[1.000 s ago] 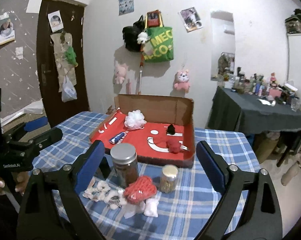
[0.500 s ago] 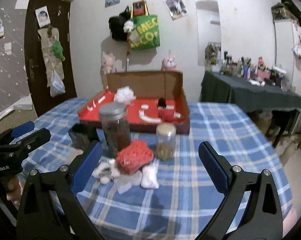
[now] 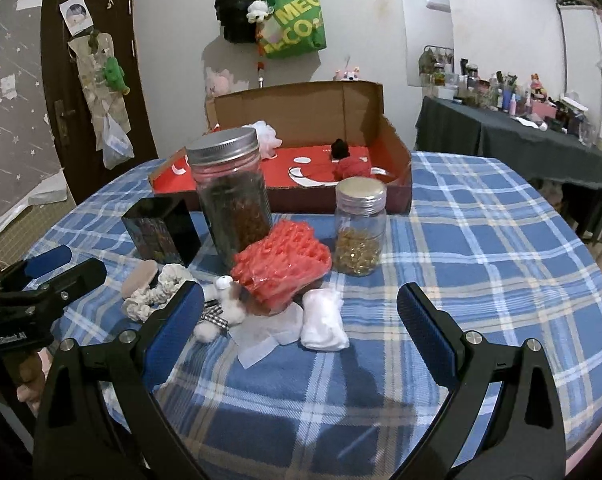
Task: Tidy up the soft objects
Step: 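Withdraw both grippers from the box back toward the items on the table, then grasp the beige round pad with the left gripper while the right grasps the red mesh netting, then carry the beige pad and red mesh netting in both grippers into the box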
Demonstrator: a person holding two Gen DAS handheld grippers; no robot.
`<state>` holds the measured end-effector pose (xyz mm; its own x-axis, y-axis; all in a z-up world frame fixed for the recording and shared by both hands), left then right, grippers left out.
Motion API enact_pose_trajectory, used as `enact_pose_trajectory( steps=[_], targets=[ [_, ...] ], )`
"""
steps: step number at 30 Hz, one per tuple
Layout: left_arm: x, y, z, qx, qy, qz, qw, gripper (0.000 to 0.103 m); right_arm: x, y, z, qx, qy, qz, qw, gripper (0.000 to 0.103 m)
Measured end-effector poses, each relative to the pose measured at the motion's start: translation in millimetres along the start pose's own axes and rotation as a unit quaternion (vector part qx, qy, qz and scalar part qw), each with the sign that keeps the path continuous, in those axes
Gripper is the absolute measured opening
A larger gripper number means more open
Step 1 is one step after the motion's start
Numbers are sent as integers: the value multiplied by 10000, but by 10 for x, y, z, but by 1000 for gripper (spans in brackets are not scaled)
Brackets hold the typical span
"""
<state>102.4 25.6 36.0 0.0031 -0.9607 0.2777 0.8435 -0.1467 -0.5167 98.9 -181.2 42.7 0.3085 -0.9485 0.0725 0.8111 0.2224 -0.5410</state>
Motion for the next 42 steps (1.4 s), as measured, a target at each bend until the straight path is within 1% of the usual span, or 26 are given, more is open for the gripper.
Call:
enact_pose_trajectory(
  steps=[8,13,15,19,22,23,24,25,27,28,29,30,32,35,42],
  targets=[
    [-142,171,-43,-241,-8,192,9995,103,-12,151,-1,-133,66,150,9998,99],
    [-237,315,-64,-473,-30,329,9983,103,-32,275,17,-244,173,398,9988,99],
    [-272,361,-71,-526,-51,345,9980,103,-42,321,30,-267,173,426,9986,99],
    [-326,457,-86,-676,-77,379,9970,100,-35,428,59,-350,190,453,9982,98],
    [-353,528,-104,-804,-80,376,9960,92,-34,519,71,-435,243,568,9971,98],
    [-356,552,-113,-849,-80,354,9957,89,-35,539,73,-452,246,581,9970,96],
    [-355,576,-126,-896,-76,313,9955,86,-39,563,75,-472,227,593,9969,88],
    [-352,593,-128,-923,-84,277,9953,84,-45,582,73,-493,207,597,9968,82],
    [-342,621,-150,-1017,-153,87,9947,70,-64,623,63,-553,192,674,9960,64],
    [-330,624,-150,-1024,-154,23,9946,66,-79,637,56,-574,180,732,9955,63],
    [-300,619,-157,-1046,-123,-86,9944,51,-83,635,52,-550,169,743,9956,60],
    [-280,617,-165,-1074,-101,-118,9941,49,-84,613,56,-474,151,751,9959,57],
    [-258,595,-171,-1025,-16,-77,9947,46,-83,579,63,-404,116,751,9963,54],
    [-231,553,-164,-1001,-33,-143,9949,43,-69,523,68,-325,133,784,9963,53],
    [-142,408,-83,-810,53,-202,9965,42,-59,367,100,-161,127,823,9964,51]
  ],
)
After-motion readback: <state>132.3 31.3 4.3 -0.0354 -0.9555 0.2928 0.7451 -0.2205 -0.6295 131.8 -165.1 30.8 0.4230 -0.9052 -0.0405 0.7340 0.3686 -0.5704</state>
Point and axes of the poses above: each gripper's, at about its wrist camera, not at the fingertips, and y roughly the way its jaws point, x to its right, z to its top, the point moved 7 cm from there along y, roughly the way its jaws point, and after that the axes turned 11 degrees about -y, right-handed, at the moved point
